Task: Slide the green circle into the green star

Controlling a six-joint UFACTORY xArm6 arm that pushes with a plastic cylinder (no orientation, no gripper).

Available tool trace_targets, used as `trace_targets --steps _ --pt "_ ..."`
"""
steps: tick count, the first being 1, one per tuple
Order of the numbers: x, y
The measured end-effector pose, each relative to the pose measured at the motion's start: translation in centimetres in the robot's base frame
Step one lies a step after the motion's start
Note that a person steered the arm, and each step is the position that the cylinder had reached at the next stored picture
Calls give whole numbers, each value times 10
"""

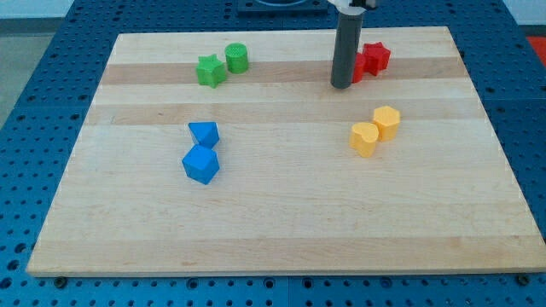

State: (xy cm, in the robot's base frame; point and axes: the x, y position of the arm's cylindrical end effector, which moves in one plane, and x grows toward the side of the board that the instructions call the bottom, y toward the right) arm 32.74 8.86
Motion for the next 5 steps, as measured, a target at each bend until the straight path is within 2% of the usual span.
trace_targets --steps 1,2,4,5 --pt "-5 -32" --pt "-28 -69" --pt "-97 -120" --pt "-133 -127"
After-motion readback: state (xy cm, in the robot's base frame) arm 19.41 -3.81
